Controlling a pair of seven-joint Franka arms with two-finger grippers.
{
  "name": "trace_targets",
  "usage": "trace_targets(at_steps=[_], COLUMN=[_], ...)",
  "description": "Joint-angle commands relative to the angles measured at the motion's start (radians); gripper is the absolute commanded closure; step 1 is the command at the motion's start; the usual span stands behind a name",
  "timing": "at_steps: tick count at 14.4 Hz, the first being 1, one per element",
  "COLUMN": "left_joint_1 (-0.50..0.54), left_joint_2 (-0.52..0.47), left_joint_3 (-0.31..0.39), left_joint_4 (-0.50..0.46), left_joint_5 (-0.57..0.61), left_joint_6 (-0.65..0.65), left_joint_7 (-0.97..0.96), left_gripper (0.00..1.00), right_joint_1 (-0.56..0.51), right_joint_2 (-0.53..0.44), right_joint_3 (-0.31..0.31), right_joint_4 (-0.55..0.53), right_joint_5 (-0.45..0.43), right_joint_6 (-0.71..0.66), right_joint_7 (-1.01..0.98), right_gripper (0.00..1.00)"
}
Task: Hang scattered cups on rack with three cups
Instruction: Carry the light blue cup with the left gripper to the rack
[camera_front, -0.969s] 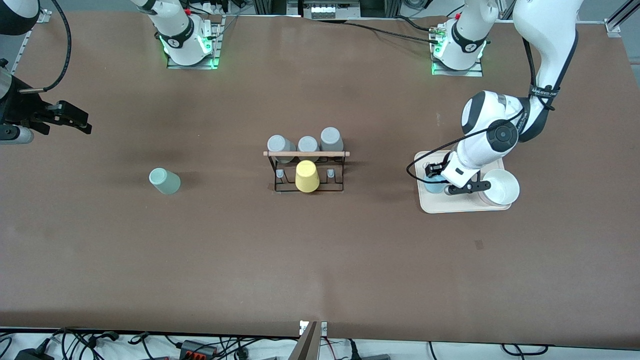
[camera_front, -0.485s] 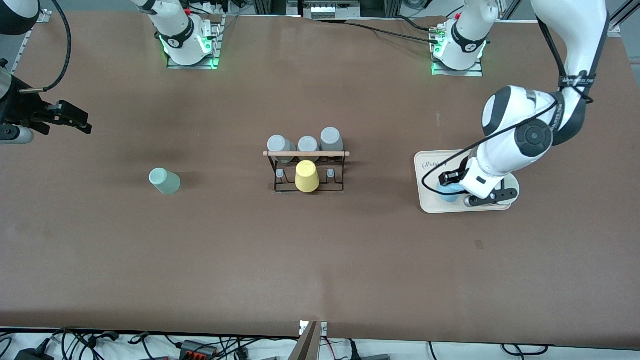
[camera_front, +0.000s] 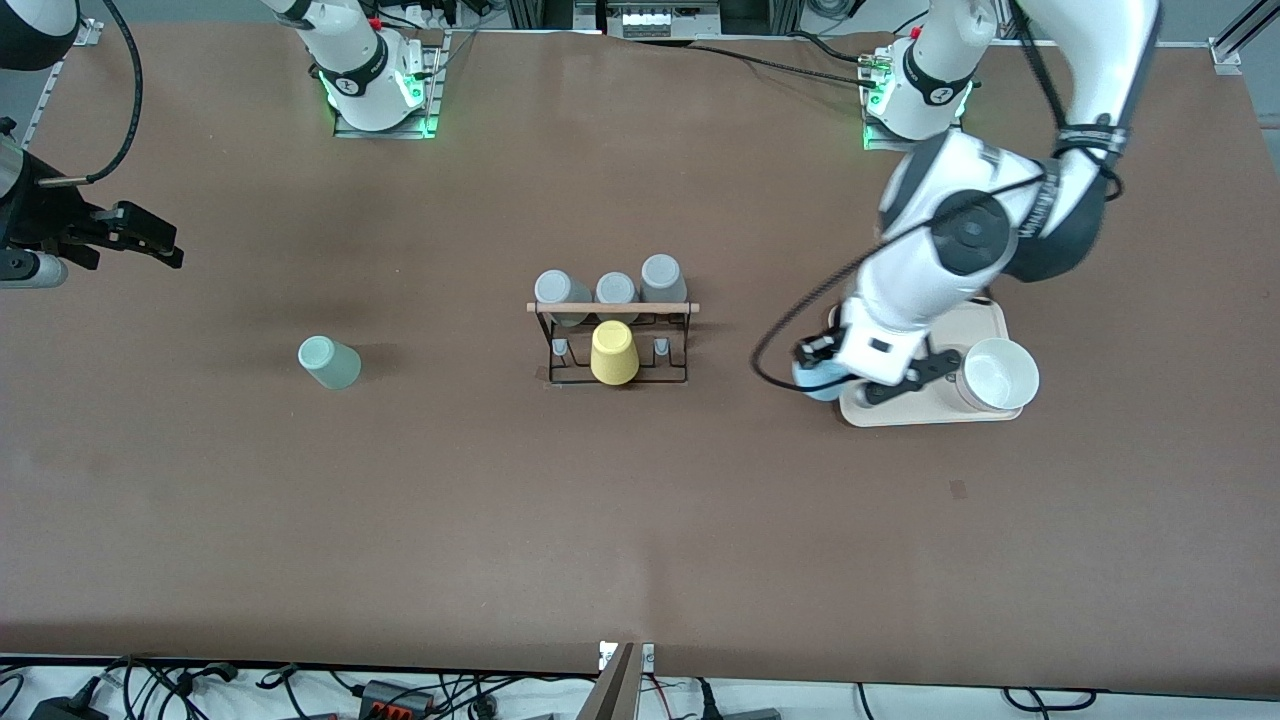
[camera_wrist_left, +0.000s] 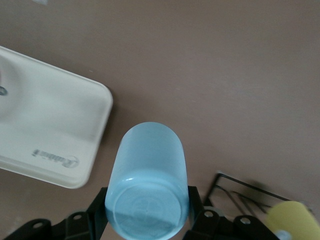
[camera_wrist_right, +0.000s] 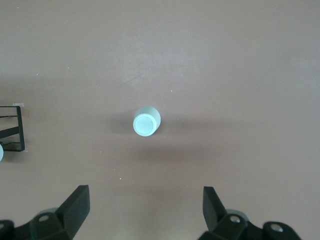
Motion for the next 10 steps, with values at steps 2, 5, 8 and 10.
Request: trace_targets(at_steps=[2, 5, 8, 10], left_joint_1=[-0.116, -0.181, -0.224, -0.245], left_joint_2=[0.12, 0.181, 0.232, 0.243], left_joint_3=[0.006, 0.006, 0.006, 0.006], left_joint_4=[0.18, 0.262, 0.33, 0.33], left_joint_5=[-0.012, -0.015, -0.014, -0.012], left_joint_6=[-0.044, -0.044, -0.044, -0.044], left_joint_7=[-0.163, -0.275, -0.324, -0.341], left_gripper=[0.59, 0.59, 0.59, 0.59], right_joint_1=[-0.003, -0.003, -0.003, -0.003], right_joint_2=[-0.018, -0.018, -0.018, -0.018], right_joint_3=[0.005, 0.005, 0.005, 0.003], right_joint_4=[-0.017, -0.017, -0.017, -0.017], right_joint_5=[-0.011, -0.011, -0.012, -0.012], right_joint_6=[0.004, 0.004, 0.004, 0.006], right_joint_7=[-0.002, -0.002, -0.002, -0.002], right_gripper=[0.0, 0.0, 0.0, 0.0])
